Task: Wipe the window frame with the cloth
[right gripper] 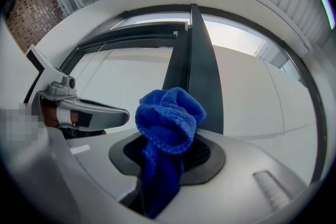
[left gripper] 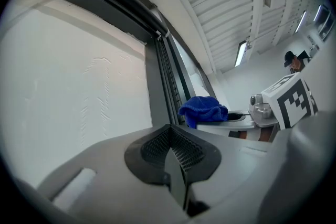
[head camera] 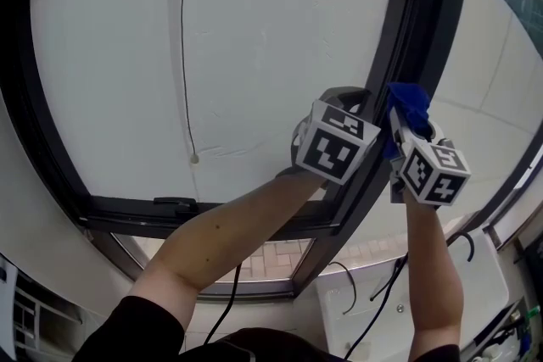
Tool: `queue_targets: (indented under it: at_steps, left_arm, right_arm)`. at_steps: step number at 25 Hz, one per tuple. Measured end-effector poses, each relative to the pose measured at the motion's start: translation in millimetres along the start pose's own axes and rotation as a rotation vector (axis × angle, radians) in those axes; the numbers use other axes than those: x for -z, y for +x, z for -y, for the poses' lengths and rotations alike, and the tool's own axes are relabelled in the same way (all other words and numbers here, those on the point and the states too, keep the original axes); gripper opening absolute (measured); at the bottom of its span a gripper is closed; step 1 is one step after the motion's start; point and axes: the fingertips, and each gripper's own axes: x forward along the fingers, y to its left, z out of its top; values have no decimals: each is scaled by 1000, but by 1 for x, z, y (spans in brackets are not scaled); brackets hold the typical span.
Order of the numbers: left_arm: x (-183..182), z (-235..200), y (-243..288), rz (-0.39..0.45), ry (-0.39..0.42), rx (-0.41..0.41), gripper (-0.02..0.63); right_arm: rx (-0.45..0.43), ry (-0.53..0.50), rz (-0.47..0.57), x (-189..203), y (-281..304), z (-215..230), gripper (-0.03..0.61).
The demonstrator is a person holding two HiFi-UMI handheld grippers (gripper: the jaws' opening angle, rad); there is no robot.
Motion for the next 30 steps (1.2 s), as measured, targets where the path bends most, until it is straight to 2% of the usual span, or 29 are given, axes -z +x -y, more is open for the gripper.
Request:
queue_targets:
  at_steps: [11, 16, 22, 27, 30]
  left_arm:
    - [61, -8, -9, -60, -71, -17, -9]
    - [79, -1, -12, -69, -90, 5, -9]
    - [105, 20, -15, -73, -27, 0, -9]
    - [139, 36, -13, -117, -82, 20, -9]
    - [154, 34, -15, -132, -110, 0, -9]
  right_arm:
    - [16, -2, -66, 55, -13, -7, 141]
    - [29, -34, -109, 86, -20, -11, 141]
    - [36, -1, -115, 116, -28, -10, 141]
    - [33, -24, -119, 133, -32, -14, 141]
    - [29, -16, -134, 146, -36, -17, 141]
